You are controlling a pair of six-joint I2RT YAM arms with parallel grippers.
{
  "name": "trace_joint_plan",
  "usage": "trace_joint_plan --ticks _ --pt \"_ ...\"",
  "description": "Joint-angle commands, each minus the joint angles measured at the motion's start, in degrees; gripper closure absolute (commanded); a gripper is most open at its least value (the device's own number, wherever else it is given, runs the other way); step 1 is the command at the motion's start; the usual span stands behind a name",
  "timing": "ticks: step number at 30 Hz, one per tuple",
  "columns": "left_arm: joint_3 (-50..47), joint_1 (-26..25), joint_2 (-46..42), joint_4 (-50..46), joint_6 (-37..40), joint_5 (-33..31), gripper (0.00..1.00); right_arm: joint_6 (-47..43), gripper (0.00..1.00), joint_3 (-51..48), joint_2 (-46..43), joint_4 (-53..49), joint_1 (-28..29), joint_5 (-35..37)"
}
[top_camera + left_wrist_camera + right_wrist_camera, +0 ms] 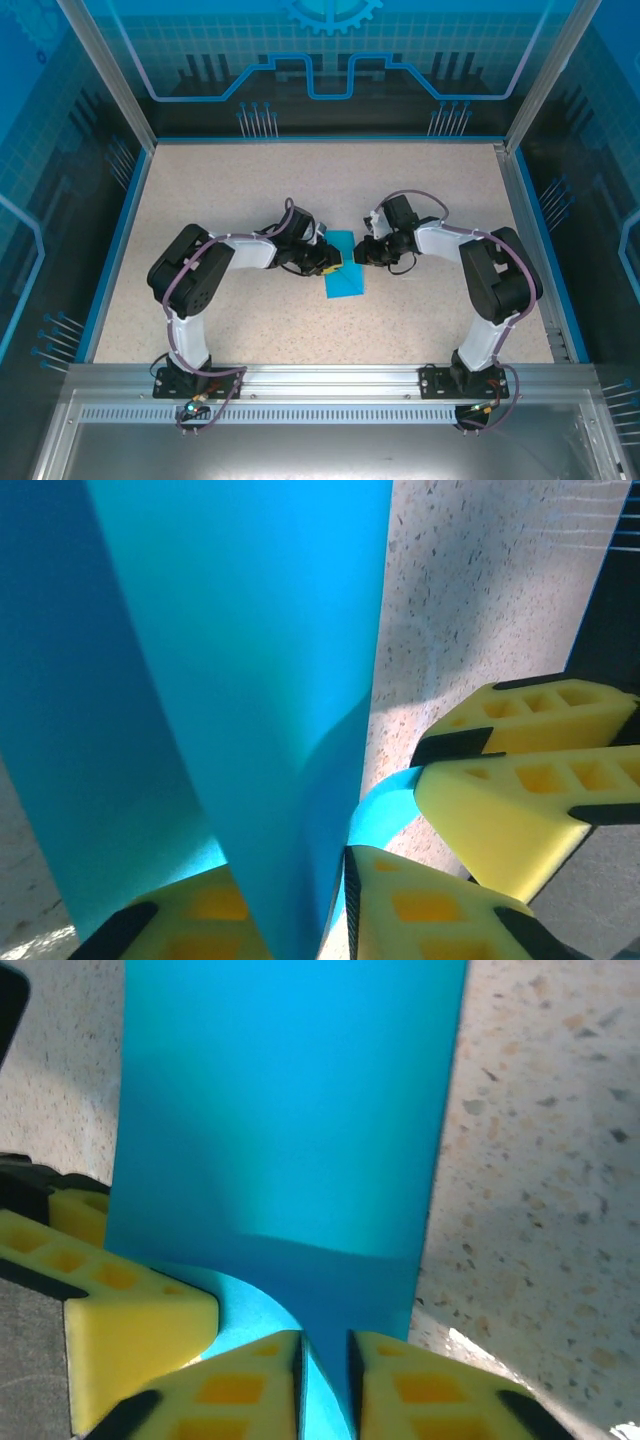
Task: Fold a paper plane with a square sheet of paper (pick it up from the middle)
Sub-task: Turn over the paper at the center of the table.
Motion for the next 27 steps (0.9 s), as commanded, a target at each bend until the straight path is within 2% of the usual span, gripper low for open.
trace_joint_plan --ticks 1,4,7,11,15,20,24,27 --pt "1.75 -0.38 0.12 -1.27 2.18 -0.26 0.84 1.18 0.63 -0.24 -4.91 -1.89 -2.22 -0.55" --pt "2.55 -0.37 -1.07 -4.09 4.43 -2.03 0.88 1.76 0.50 -0.14 -9.70 -3.89 -3.63 2.51" --pt "4.10 -0.38 -2.94 -8.18 7.61 -3.55 0.91 2.46 0.37 0.22 -14.06 -6.69 -4.18 8.47" --pt "9.42 -0.41 -6.80 -21.11 15.03 -8.37 0.92 4.09 0.27 -0.06 -19.59 -8.24 -4.38 16.00" --pt "18.08 -0.39 -10.28 -39.25 24.19 -18.63 0.92 5.15 0.22 -1.44 -24.12 -8.83 -4.32 21.31" --pt "28.49 -0.87 -11.98 -56.40 33.02 -34.13 0.92 6.82 0.18 -3.41 -28.19 -9.86 -4.49 27.29" --pt "34.70 -2.62 -10.91 -64.41 37.36 -49.68 0.91 9.54 0.16 -4.48 -31.08 -12.82 -4.81 33.73" --pt "36.31 -4.04 -8.86 -65.89 38.70 -57.48 0.91 10.41 0.15 -4.86 -32.32 -13.99 -4.91 35.97"
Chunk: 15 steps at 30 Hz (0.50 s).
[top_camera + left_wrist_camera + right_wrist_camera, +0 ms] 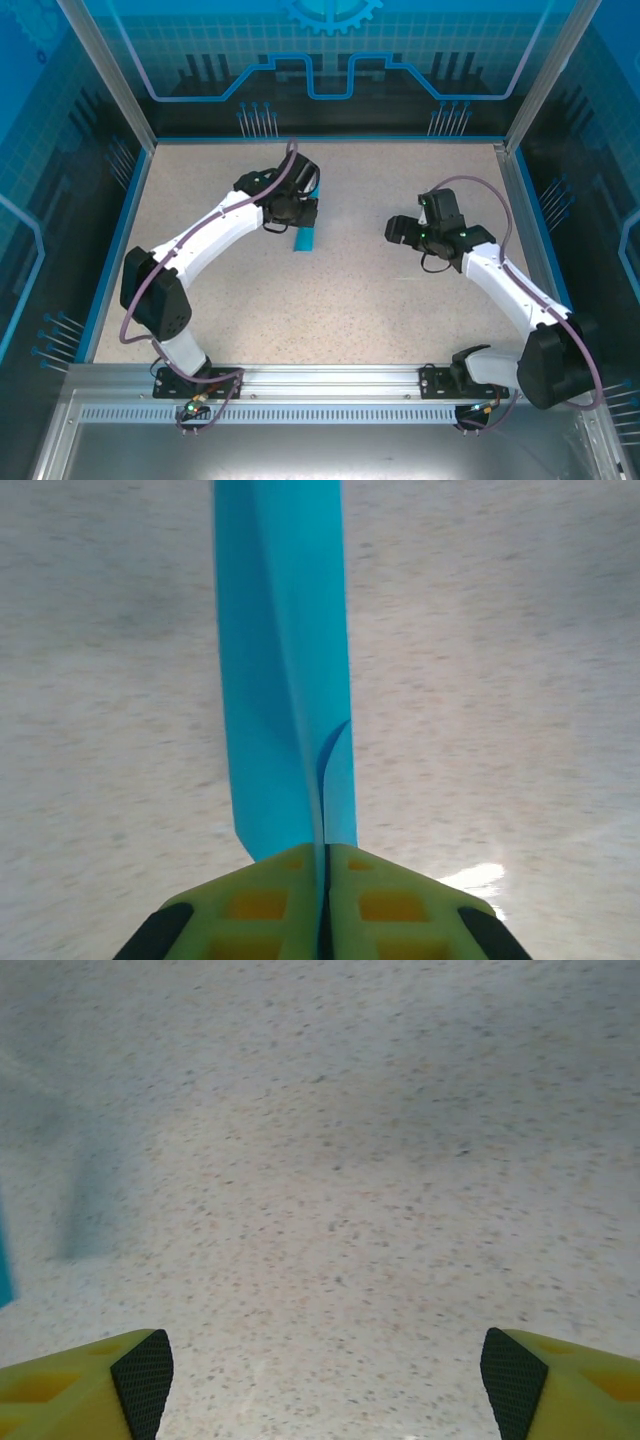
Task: Fold a paper plane with a square sheet of paper (pick it up from the middle)
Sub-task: Turn over the paper at the center of the table.
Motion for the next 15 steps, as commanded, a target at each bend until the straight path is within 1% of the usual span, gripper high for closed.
trace_joint_plan --ticks 1,5,8,10,15 --pt "2.06 -1.75 3.38 -9.37 4.88 -15.75 0.91 2.51 0.15 -0.65 -2.07 -3.43 -0.83 5.86" --pt "3.87 -4.13 9.46 -10.72 2.38 -27.87 0.91 4.17 0.15 -0.66 -2.58 -5.25 -1.17 8.45" --pt "6.50 -5.57 15.04 -12.00 0.99 -33.34 0.91 5.30 0.15 -2.63 -3.14 -5.62 -1.82 8.93" --pt "7.41 -6.34 18.19 -11.24 0.63 -34.44 0.91 5.72 0.15 -2.95 -3.39 -5.54 -2.08 9.05" --pt "9.89 -8.82 24.98 -9.79 -1.26 -34.05 0.91 6.06 0.15 -3.22 -3.25 -5.89 -2.88 9.01"
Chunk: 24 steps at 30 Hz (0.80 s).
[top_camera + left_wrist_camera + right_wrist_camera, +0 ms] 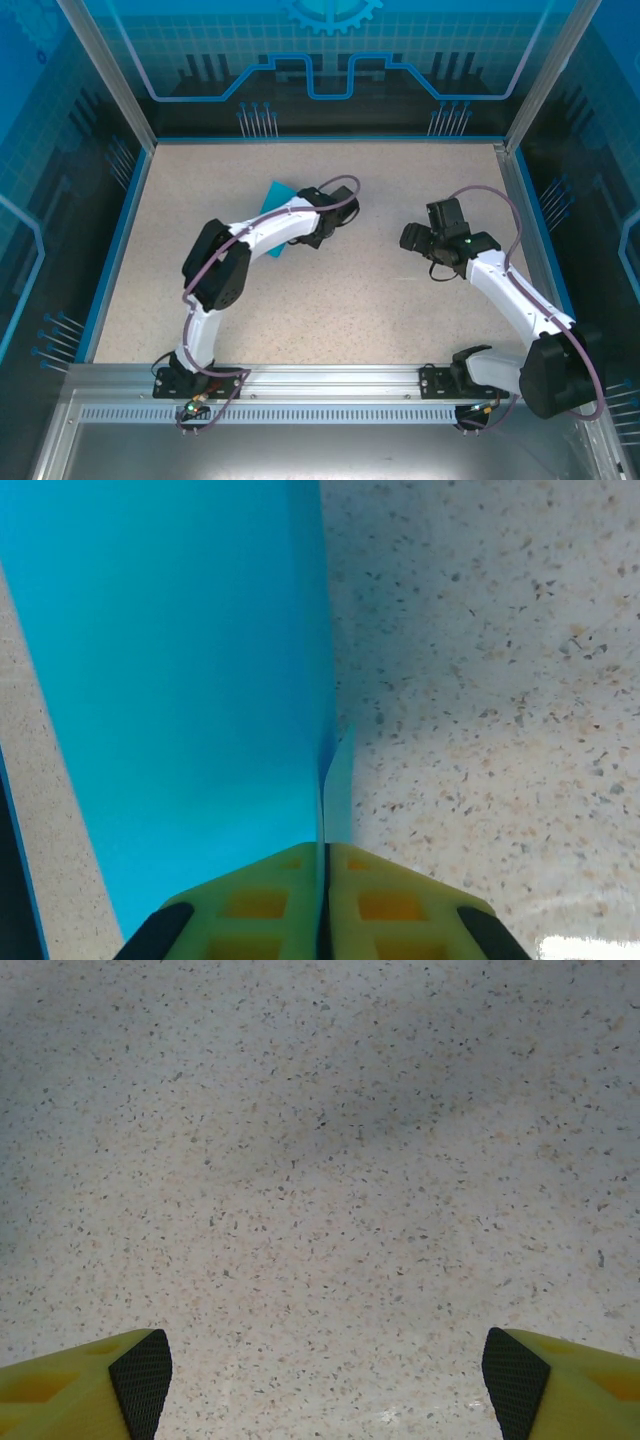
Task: Fold a paper plane with a square sheet of paper (pick it up from the middle)
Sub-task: Turn over the paper at the center of the table.
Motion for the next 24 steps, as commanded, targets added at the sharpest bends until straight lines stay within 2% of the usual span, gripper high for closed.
trace_joint_plan --ticks 1,4,9,14,24 --pt "3.61 -2.47 3.43 -1.10 -2.52 -3.67 0.91 1.36 0.15 -0.24 -0.86 -1.47 -1.22 1.35" --pt "4.63 -4.45 5.91 -0.76 -3.63 -2.42 0.91 1.36 0.15 -0.37 -0.46 -1.54 -1.55 1.30" --pt "4.73 -6.52 7.49 1.18 -4.31 3.70 0.86 1.61 0.15 -0.10 0.76 -1.50 -2.20 1.00" --pt "2.44 -6.71 6.88 5.62 -5.08 13.84 0.79 2.21 0.15 0.18 1.53 -1.29 -2.65 0.35" --pt "0.08 -6.59 6.31 9.77 -6.52 22.68 0.70 1.81 0.16 1.20 1.91 -2.06 -2.84 -0.58"
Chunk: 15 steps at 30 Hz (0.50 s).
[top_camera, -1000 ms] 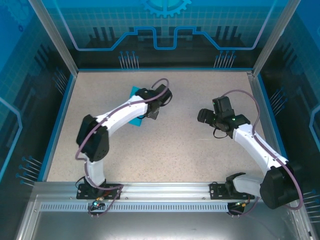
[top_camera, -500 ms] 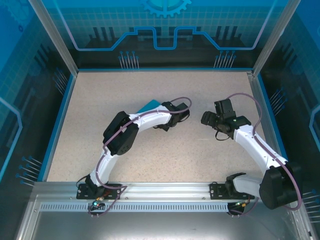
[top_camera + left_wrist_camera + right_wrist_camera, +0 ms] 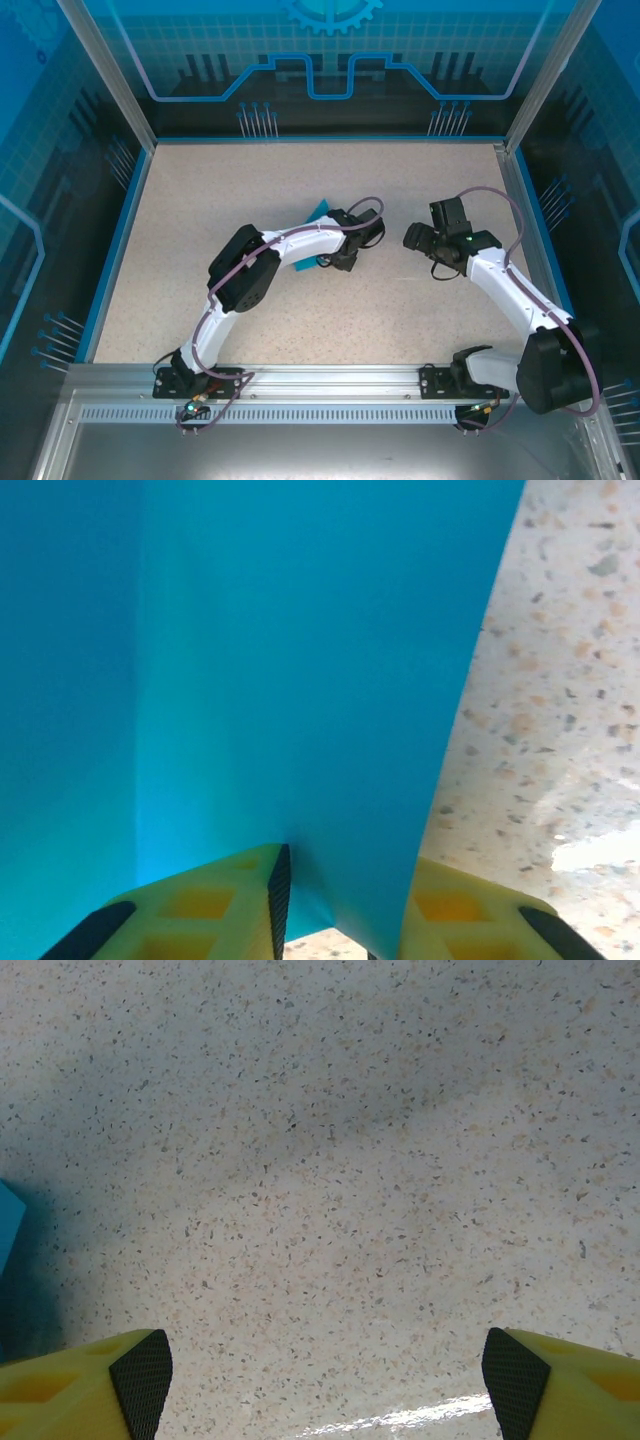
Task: Fold a paper plane with a square sheet of paper (pick it up from the middle)
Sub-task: Turn over the paper at the center of the table, then rotate the paper at the center of the table.
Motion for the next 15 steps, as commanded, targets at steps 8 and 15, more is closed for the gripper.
trace_joint_plan --ticks 8,15 --pt "-1.51 1.02 -2.81 3.61 -1.75 13.95 0.58 0.27 0.15 3.58 0.34 -2.74 -0.92 -1.06" --pt "-3.37 2.28 -13.86 6.13 -3.13 27.01 0.45 -0.41 0.15 5.65 -0.14 -3.82 -1.03 -1.24"
